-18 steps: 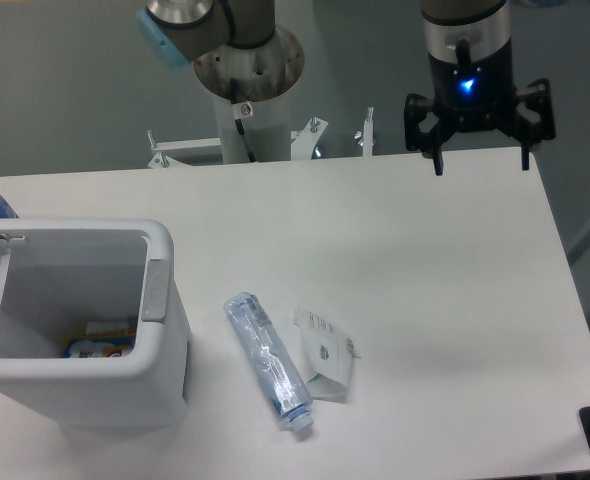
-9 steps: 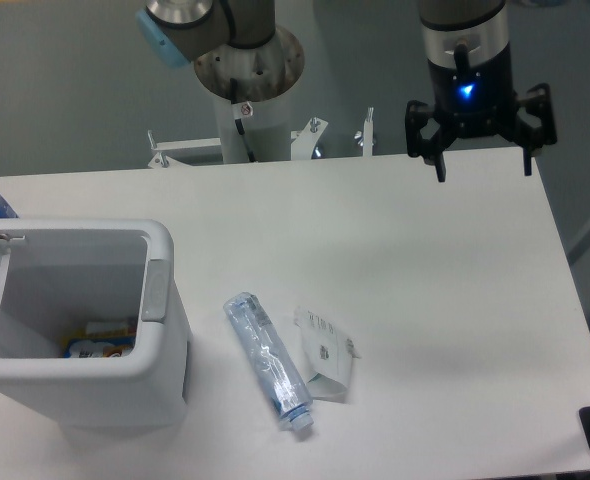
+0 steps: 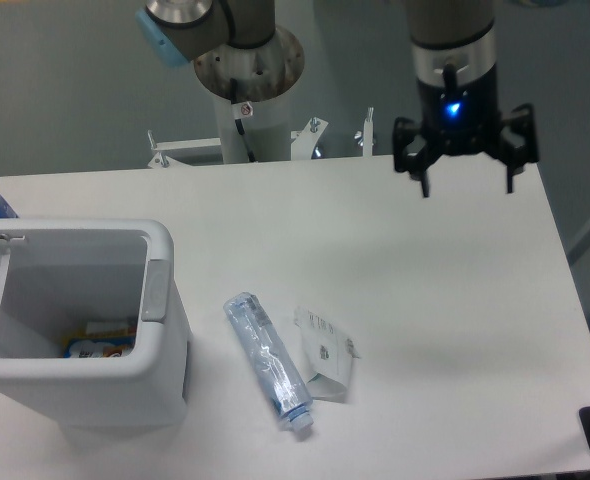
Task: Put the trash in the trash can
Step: 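Lower the open gripper onto the white crumpled wrapper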
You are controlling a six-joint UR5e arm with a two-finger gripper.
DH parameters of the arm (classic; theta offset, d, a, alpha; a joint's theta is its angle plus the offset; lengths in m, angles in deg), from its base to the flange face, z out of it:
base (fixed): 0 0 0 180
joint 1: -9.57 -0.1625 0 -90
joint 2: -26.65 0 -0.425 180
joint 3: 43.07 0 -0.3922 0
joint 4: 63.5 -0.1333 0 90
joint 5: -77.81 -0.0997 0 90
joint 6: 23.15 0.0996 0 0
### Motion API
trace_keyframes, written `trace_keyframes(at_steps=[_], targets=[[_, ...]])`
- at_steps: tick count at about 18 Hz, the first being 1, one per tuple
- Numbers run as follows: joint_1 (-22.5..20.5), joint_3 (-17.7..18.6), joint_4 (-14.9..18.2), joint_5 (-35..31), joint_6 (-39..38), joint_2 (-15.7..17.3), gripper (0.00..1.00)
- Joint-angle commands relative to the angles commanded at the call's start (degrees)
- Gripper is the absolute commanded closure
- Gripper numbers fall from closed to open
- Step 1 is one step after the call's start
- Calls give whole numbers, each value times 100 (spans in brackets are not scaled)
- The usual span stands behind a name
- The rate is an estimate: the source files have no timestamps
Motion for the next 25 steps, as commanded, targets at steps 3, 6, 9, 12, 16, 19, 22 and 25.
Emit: trace_keyframes(at_steps=[3, 6, 9, 12, 16, 19, 22, 25], targets=[[142, 158, 18, 895, -588, -210, 0], [256, 193, 0, 1092, -1134, -544, 0], [388, 211, -26, 1083, -1494, -790, 0], [580, 202, -227, 1056, -1698, -1211, 0], [739, 150, -685, 907, -1865, -1713, 0], [783, 167, -773, 898, -1882, -1854, 0], [854, 114, -835, 793, -1900, -2030, 0], [924, 167, -1028, 635, -1900, -2136, 1]])
